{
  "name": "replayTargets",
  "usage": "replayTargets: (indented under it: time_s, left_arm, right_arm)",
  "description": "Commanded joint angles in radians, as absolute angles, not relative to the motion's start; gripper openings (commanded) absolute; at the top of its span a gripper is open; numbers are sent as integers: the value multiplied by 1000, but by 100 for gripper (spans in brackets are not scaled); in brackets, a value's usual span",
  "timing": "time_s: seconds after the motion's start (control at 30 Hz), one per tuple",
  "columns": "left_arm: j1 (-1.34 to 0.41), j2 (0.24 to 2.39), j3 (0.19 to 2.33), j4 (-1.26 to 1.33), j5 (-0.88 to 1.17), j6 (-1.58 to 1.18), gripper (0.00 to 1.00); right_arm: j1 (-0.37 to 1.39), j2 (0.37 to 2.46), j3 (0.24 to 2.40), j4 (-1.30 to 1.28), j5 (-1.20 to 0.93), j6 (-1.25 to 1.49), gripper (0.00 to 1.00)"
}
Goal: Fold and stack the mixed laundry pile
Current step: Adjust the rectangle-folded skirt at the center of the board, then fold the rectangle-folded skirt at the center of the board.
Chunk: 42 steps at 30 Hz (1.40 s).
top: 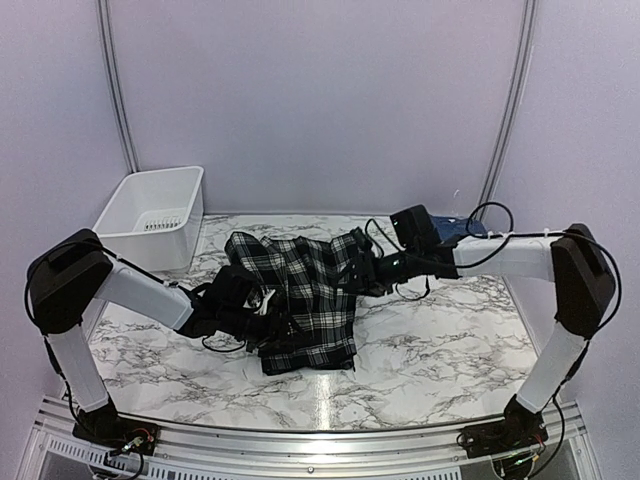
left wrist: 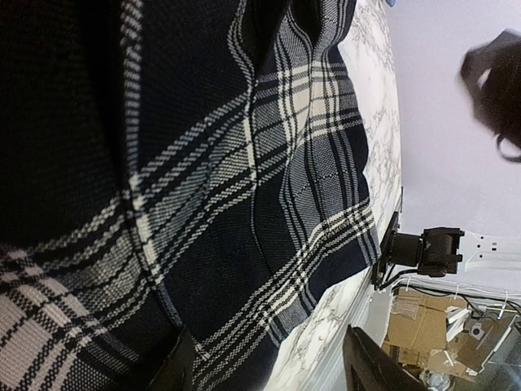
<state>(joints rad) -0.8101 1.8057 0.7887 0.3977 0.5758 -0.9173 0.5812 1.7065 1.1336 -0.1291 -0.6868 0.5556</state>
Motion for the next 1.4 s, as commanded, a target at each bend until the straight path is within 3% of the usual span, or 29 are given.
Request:
replayTargets:
  time_s: [0.0, 0.2, 0.47, 0.77, 1.37]
  left_arm:
    - [-806, 1835, 771, 378, 589, -908, 65]
    - [-793, 1789, 766, 382, 588, -906, 66]
    - [-742, 1712, 868, 381, 597, -878, 67]
    - [-608, 1893, 938, 383, 550, -827, 66]
    - [-329, 2240, 1295, 372, 617, -779, 67]
  right_arm:
    - [663, 1806, 1059, -10, -812, 635, 48]
    - [737, 1978, 1050, -109, -795, 526, 42]
    - [748, 2040, 978, -177, -744, 423, 41]
    - [747, 2037, 958, -243, -725, 379, 41]
    - [745, 2036, 850, -218, -734, 400, 41]
